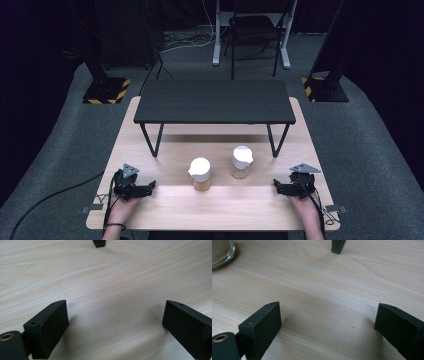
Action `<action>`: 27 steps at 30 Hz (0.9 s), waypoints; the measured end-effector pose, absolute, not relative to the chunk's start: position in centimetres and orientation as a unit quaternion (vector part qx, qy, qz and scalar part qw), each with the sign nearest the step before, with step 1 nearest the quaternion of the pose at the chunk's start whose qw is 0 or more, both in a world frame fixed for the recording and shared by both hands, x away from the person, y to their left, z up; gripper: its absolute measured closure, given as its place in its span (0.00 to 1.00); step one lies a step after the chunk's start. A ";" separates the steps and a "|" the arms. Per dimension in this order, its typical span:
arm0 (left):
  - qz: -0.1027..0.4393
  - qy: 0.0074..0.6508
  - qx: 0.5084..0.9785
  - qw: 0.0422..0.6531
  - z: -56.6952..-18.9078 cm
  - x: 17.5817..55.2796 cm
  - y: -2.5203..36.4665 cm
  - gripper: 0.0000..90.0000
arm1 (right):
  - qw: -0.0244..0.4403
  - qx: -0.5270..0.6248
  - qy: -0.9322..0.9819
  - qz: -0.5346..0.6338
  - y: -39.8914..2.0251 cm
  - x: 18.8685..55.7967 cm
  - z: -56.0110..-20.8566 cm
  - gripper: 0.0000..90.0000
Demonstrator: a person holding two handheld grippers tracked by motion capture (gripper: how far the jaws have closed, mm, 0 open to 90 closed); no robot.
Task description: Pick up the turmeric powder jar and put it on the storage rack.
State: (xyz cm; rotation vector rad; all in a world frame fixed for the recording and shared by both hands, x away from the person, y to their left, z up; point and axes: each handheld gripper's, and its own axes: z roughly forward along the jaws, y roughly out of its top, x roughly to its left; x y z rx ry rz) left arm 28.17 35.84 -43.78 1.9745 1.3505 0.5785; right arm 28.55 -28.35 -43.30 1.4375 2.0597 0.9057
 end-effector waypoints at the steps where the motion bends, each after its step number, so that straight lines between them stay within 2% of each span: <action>1: 0.222 0.517 0.756 0.334 -43.8 28.2 35.8 0.07 | 0.234 0.523 0.750 0.330 -28.3 28.6 -43.3 0.07; 12: 0.201 0.524 0.747 0.356 -43.7 28.0 37.1 0.10 | 0.234 0.523 0.750 0.330 -28.4 28.6 -43.3 0.07; 27: 0.215 0.487 0.753 0.386 -42.0 26.0 36.4 0.10 | 0.233 0.524 0.750 0.330 -28.3 28.6 -43.3 0.07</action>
